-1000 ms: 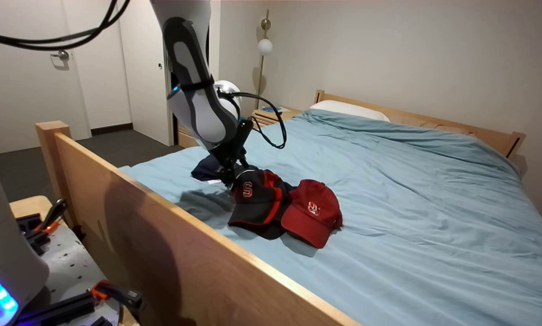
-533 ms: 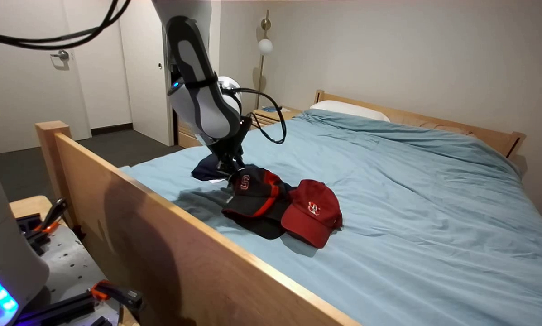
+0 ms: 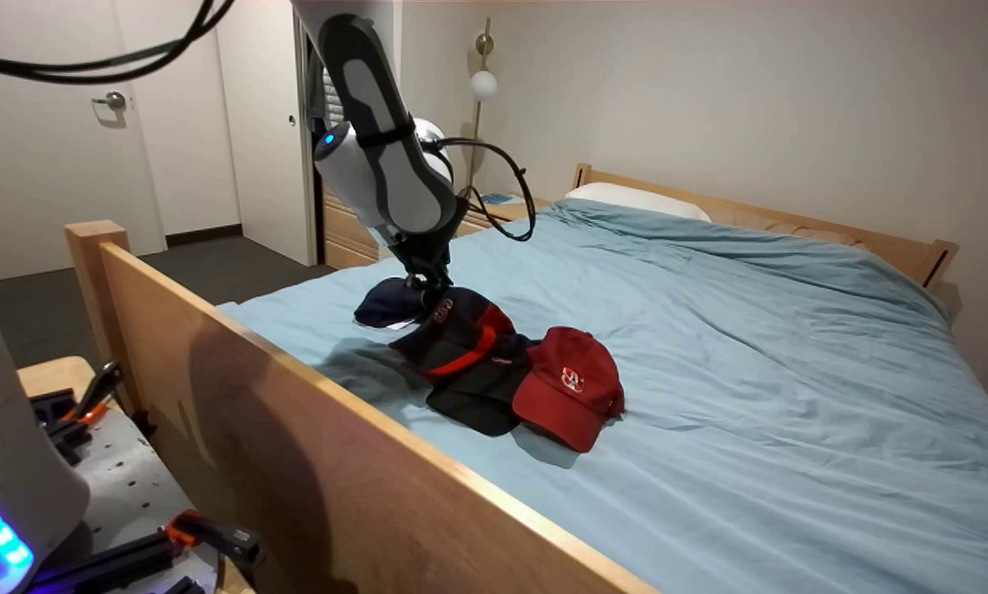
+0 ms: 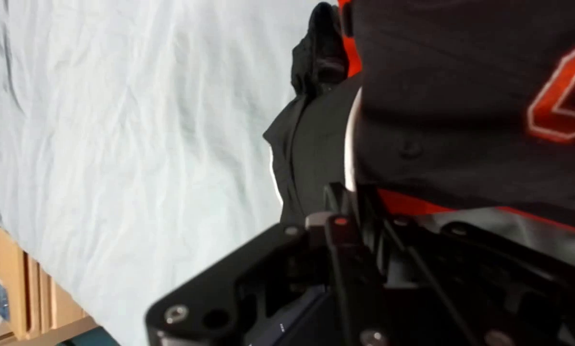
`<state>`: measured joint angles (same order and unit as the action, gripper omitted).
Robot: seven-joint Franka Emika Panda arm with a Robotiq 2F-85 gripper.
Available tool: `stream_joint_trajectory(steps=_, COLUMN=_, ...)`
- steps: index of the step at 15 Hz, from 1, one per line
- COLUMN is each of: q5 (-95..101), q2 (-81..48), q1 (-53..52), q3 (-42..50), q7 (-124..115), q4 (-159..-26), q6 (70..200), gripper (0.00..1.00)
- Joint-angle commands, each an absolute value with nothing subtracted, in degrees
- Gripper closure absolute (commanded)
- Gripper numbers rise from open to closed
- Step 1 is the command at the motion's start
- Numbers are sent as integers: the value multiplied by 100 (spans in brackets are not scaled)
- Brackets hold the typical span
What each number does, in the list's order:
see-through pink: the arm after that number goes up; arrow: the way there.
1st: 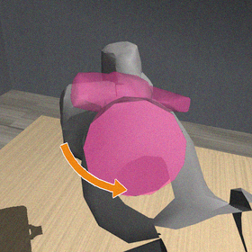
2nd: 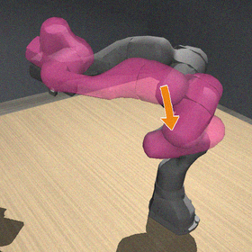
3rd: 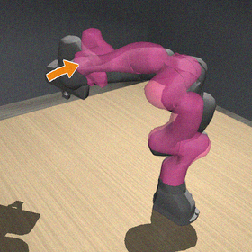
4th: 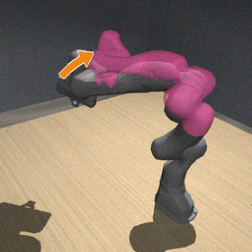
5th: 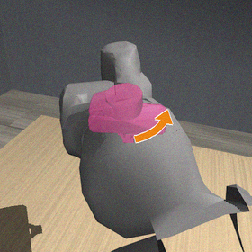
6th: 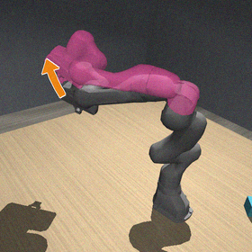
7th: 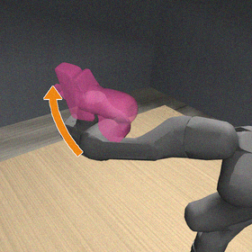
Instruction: Place the black cap on the stack to the right
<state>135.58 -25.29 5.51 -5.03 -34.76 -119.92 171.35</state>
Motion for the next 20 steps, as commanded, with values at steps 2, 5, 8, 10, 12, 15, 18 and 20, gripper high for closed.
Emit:
stream_joint_trajectory(steps=2, q5=13764, q2=-2293, q1=986, q3=-776, q7=-4096, q4=-11943, q6=17435, gripper=96)
stream_joint_trajectory(steps=5, q5=13834, q2=-2247, q1=1210, q3=-895, q7=-4340, q4=-11989, q6=17602, gripper=96)
stream_joint_trajectory(steps=8, q5=13881, q2=-2005, q1=1470, q3=-1041, q7=-4828, q4=-12209, q6=17171, gripper=96)
stream_joint_trajectory(steps=10, q5=14042, q2=-1767, q1=1720, q3=-1130, q7=-5393, q4=-12268, q6=16890, gripper=95)
stream_joint_trajectory(steps=12, q5=14071, q2=-1589, q1=1955, q3=-1047, q7=-5739, q4=-12135, q6=16924, gripper=95)
stream_joint_trajectory(steps=15, q5=14153, q2=-1268, q1=2271, q3=-950, q7=-5997, q4=-11880, q6=17077, gripper=95)
stream_joint_trajectory(steps=18, q5=14114, q2=-1085, q1=2425, q3=-839, q7=-5791, q4=-11575, q6=17110, gripper=96)
stream_joint_trajectory(steps=20, q5=13929, q2=-1060, q1=2396, q3=-693, q7=-5413, q4=-11392, q6=17079, gripper=95)
